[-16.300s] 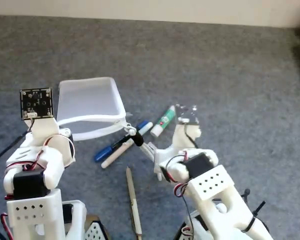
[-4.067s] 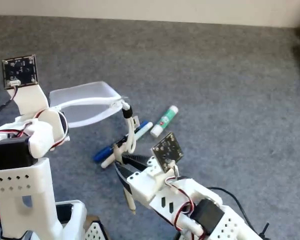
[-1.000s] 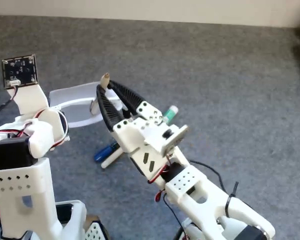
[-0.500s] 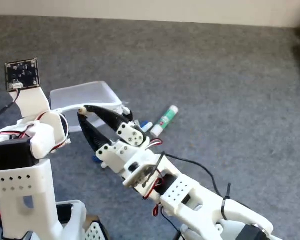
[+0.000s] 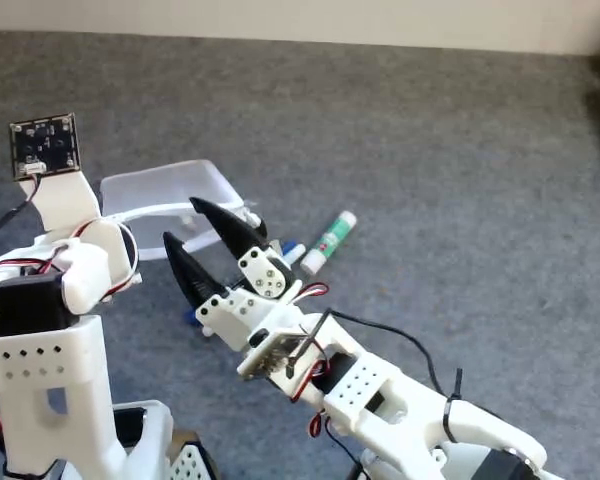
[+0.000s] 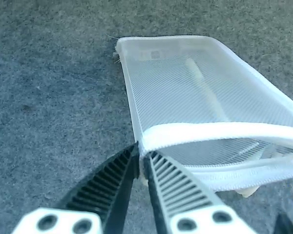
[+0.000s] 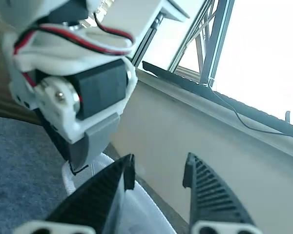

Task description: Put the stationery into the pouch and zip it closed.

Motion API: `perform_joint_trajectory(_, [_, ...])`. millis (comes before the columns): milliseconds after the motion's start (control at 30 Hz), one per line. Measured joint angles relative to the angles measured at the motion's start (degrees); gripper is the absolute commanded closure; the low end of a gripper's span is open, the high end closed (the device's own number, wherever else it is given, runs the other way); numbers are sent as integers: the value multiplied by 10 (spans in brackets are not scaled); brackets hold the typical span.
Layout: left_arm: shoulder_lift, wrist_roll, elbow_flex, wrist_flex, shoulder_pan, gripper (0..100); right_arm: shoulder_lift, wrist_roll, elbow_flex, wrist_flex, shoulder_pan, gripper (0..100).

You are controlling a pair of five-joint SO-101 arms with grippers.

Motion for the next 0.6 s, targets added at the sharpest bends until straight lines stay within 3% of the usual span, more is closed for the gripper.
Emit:
perform_joint_trajectory(400, [0, 0, 0, -1, 0, 993, 0, 0, 0, 1, 0, 842])
perform_joint_trajectory(600, [0, 0, 0, -1, 0, 993, 0, 0, 0, 84, 3, 843])
